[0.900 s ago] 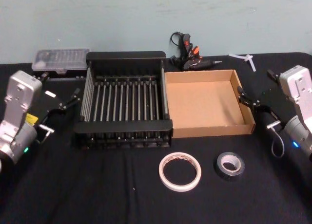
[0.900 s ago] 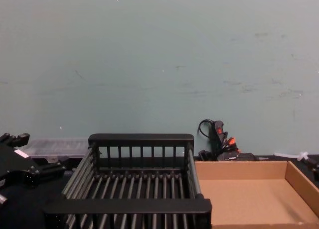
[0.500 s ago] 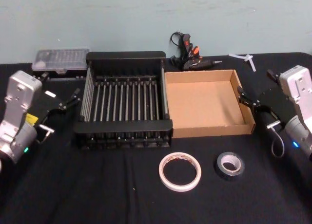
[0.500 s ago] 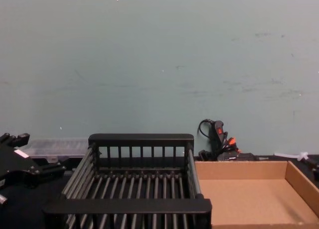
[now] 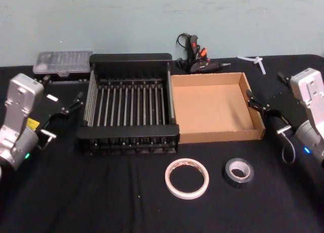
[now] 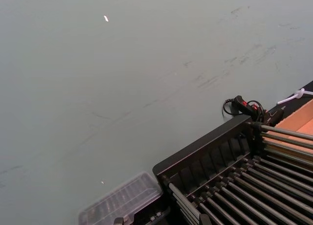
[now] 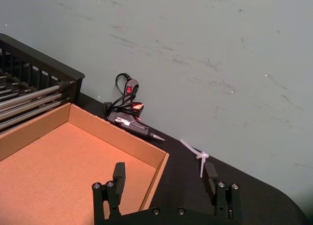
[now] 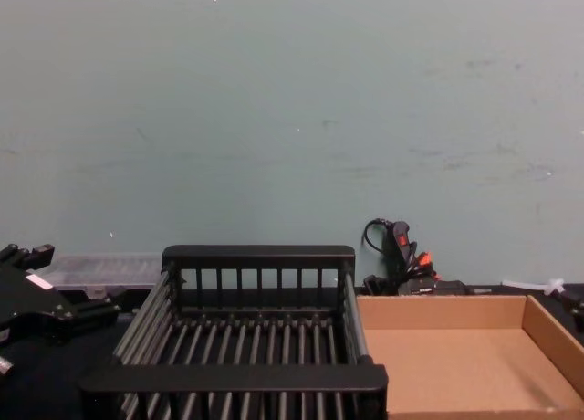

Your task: Pick up the white tape and place it into the black box , Pick up the silver tape and place it into the brown box.

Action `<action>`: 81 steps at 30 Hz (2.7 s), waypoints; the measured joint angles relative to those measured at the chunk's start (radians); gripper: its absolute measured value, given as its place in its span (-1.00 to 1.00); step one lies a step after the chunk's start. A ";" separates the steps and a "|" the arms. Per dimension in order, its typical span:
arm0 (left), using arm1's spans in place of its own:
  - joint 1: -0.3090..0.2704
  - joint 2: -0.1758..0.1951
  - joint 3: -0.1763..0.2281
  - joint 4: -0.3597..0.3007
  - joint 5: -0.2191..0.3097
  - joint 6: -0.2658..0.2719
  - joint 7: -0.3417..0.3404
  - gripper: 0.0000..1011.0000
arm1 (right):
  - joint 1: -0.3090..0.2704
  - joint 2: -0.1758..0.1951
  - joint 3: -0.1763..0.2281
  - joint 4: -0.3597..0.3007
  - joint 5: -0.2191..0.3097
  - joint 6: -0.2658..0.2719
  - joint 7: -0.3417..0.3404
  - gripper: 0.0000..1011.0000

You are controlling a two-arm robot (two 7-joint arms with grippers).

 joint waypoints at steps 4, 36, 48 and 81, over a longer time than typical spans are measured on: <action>0.000 0.000 0.000 0.000 0.000 0.000 0.000 0.98 | 0.000 0.000 0.000 0.000 0.000 0.000 0.000 0.98; 0.000 0.000 0.000 0.000 0.000 0.000 0.000 0.98 | -0.003 -0.002 0.005 -0.002 0.000 0.000 0.003 0.98; 0.000 0.000 0.000 0.000 0.000 0.000 0.000 0.98 | -0.074 0.008 0.058 -0.098 0.049 0.056 0.052 0.98; 0.000 0.000 0.000 0.000 0.000 0.000 0.000 0.98 | -0.360 0.066 0.199 -0.473 0.198 0.435 0.109 0.98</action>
